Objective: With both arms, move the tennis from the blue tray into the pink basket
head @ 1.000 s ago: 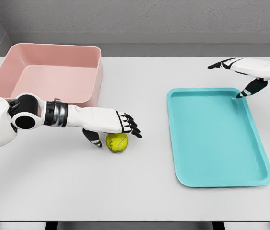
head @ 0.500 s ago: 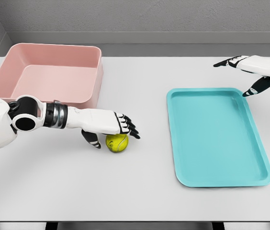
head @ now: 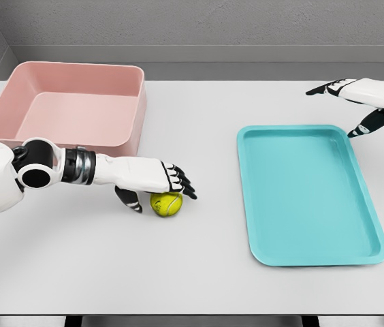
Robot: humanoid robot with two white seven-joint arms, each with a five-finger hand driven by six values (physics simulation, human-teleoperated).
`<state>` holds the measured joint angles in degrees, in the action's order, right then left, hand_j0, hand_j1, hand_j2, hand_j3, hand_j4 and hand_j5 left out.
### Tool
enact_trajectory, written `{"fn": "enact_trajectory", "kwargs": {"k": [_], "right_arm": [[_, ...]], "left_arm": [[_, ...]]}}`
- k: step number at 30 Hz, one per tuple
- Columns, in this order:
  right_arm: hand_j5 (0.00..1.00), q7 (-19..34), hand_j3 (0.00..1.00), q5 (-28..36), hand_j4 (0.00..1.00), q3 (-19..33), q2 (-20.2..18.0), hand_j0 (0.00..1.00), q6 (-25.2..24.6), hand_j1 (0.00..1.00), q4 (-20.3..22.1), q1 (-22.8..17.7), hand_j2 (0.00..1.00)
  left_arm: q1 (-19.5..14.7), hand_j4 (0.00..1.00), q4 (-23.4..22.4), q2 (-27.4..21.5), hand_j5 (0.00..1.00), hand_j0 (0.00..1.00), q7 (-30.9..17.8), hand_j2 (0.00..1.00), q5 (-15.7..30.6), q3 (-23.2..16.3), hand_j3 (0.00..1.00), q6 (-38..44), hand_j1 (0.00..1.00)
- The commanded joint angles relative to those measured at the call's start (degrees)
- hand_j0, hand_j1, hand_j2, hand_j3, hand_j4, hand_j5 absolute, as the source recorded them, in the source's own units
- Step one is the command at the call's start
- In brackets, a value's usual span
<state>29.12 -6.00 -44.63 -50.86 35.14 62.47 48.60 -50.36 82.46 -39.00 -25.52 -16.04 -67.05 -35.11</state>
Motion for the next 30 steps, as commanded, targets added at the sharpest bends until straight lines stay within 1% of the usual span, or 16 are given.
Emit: {"fn": "enact_trajectory", "kwargs": {"k": [1, 3, 4, 5, 7, 8, 10, 16, 21, 30], "right_arm": [[1.0, -0.11, 1.0, 0.37, 1.0, 0.07, -0.29, 1.0, -0.14, 1.0, 0.02, 0.0, 1.0], [1.0, -0.03, 1.0, 0.37, 1.0, 0.07, -0.38, 1.0, -0.14, 1.0, 0.1, 0.0, 1.0], [1.0, -0.03, 1.0, 0.37, 1.0, 0.07, -0.38, 1.0, -0.14, 1.0, 0.1, 0.0, 1.0], [1.0, -0.03, 1.0, 0.37, 1.0, 0.07, -0.55, 1.0, -0.14, 1.0, 0.02, 0.0, 1.0], [1.0, -0.03, 1.0, 0.37, 1.0, -0.02, -0.64, 1.0, -0.14, 1.0, 0.02, 0.0, 1.0], [1.0, -0.11, 1.0, 0.37, 1.0, 0.07, -0.73, 1.0, -0.14, 1.0, 0.02, 0.0, 1.0], [1.0, -0.03, 1.0, 0.37, 1.0, 0.16, -0.73, 1.0, -0.14, 1.0, 0.02, 0.09, 1.0], [1.0, -0.03, 1.0, 0.37, 1.0, 0.42, -0.82, 1.0, -0.14, 1.0, 0.19, 0.09, 1.0], [1.0, -0.03, 1.0, 0.37, 1.0, 0.51, -1.7, 1.0, -0.14, 1.0, 0.1, 0.09, 1.0], [1.0, -0.03, 1.0, 0.37, 1.0, 0.51, -2.84, 1.0, -0.14, 1.0, 0.28, 0.0, 1.0]], "left_arm": [[0.0, 0.82, 0.07, -0.03, 0.82, 0.82, 0.04, 0.82, 0.31, 0.07, 0.82, 0.11, 0.82], [0.0, 0.75, 0.07, -0.11, 0.75, 0.75, 0.04, 0.75, 0.31, 0.07, 0.75, 0.11, 0.75], [0.09, 0.7, -0.02, -0.11, 0.7, 0.7, 0.04, 0.7, 0.31, 0.07, 0.7, 0.11, 0.7], [0.09, 0.69, -0.02, -0.11, 0.69, 0.69, 0.04, 0.69, 0.31, 0.07, 0.69, 0.11, 0.69], [0.35, 0.63, 0.07, -0.2, 0.63, 0.63, 0.12, 0.63, 0.31, 0.16, 0.63, 0.11, 0.63], [0.35, 0.62, 0.07, -0.38, 0.62, 0.62, 0.12, 0.62, 0.31, 0.16, 0.62, 0.11, 0.62], [0.35, 0.56, 0.07, -0.46, 0.56, 0.56, 0.12, 0.56, 0.31, 0.16, 0.56, 0.11, 0.56], [0.44, 0.54, 0.16, -0.64, 0.54, 0.54, 0.39, 0.54, 0.31, 0.16, 0.54, 0.11, 0.54], [0.53, 0.52, 0.16, -0.64, 0.52, 0.52, 0.92, 0.52, 0.31, 0.25, 0.52, 0.11, 0.52], [0.26, 0.5, 1.12, -2.05, 0.5, 0.5, 1.0, 0.5, 1.45, 2.01, 0.5, 0.11, 0.5]]}}
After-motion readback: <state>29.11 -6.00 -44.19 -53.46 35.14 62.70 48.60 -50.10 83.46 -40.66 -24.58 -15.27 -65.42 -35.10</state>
